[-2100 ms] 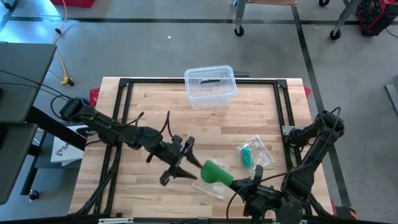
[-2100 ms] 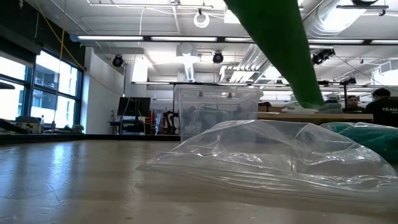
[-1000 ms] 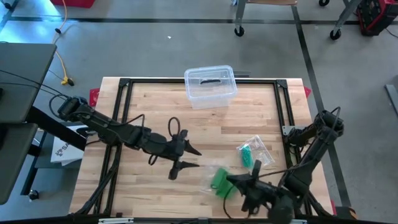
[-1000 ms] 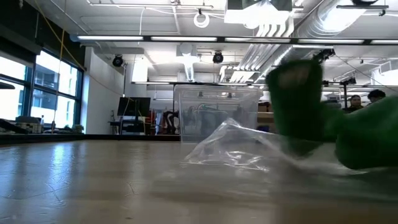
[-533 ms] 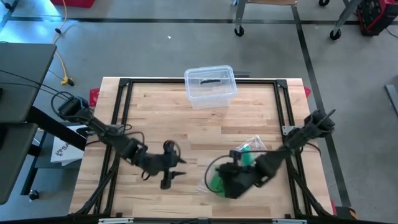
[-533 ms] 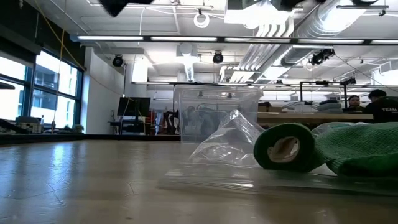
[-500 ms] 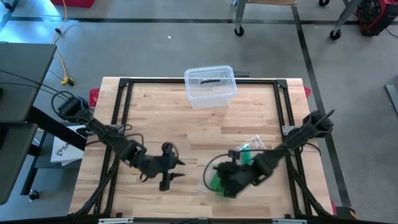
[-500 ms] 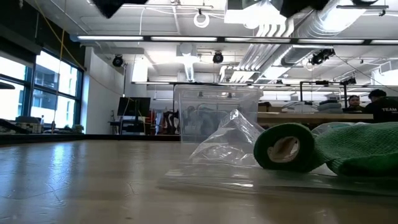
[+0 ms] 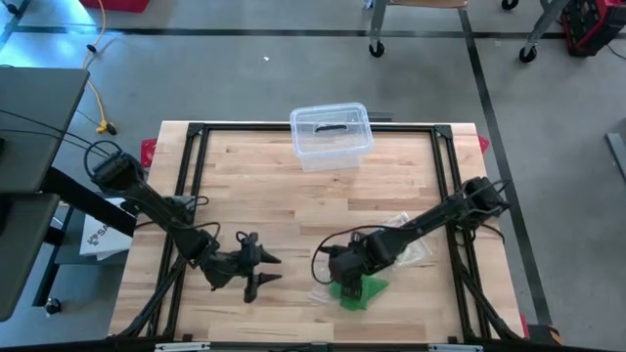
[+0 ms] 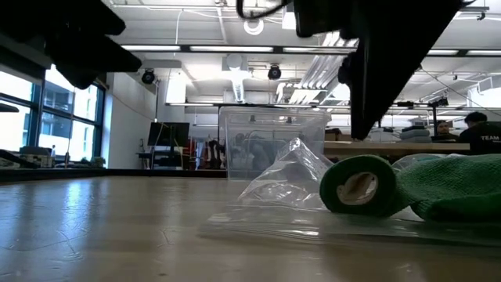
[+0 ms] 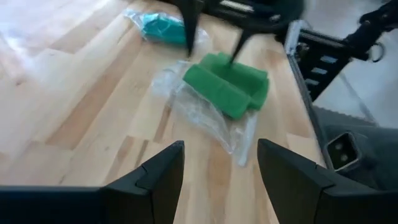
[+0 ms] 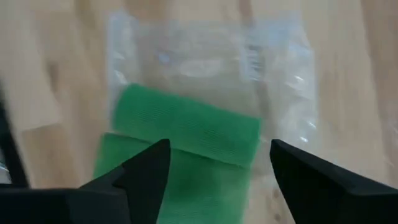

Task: Roll bandage
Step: Roll the green bandage

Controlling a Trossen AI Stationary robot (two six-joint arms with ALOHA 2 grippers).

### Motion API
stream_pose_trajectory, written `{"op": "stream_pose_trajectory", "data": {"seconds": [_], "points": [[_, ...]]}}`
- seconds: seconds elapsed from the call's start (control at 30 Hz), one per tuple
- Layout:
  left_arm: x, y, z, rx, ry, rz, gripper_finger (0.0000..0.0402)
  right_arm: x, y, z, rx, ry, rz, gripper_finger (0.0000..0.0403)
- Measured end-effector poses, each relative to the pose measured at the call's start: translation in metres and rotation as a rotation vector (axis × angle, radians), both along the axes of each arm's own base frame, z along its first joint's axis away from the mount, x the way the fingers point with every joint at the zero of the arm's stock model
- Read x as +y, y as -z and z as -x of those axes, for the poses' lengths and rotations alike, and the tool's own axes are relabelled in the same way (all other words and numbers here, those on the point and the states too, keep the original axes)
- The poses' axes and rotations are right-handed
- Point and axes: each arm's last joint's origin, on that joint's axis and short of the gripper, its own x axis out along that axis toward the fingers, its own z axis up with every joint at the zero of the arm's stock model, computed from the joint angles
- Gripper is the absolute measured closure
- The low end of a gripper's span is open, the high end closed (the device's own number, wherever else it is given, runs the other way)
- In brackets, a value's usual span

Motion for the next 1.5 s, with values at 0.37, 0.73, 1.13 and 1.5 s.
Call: {"op": "stream_pose_trajectory", "data": {"seconds": [0.37, 0.73, 1.13, 1.5], "points": [[-0.012, 0.027, -0.001, 0.016, 0.071, -0.102, 0.0204, 0.024, 0.003, 0.029, 0.118, 0.022, 0.089, 0.0135], [-0.017, 0.026, -0.017, -0.126, 0.071, -0.049, 0.0204, 0.025, 0.023, 0.084, 0.114, 0.114, 0.110, 0.0135], [-0.013, 0.023, -0.021, -0.153, 0.051, -0.034, 0.0204, 0.015, 0.045, 0.105, -0.253, 0.395, 0.020, 0.0135], [-0.013, 0.022, -0.021, -0.156, 0.052, -0.031, 0.0204, 0.017, 0.040, 0.099, -0.349, 0.391, 0.041, 0.0135]]}}
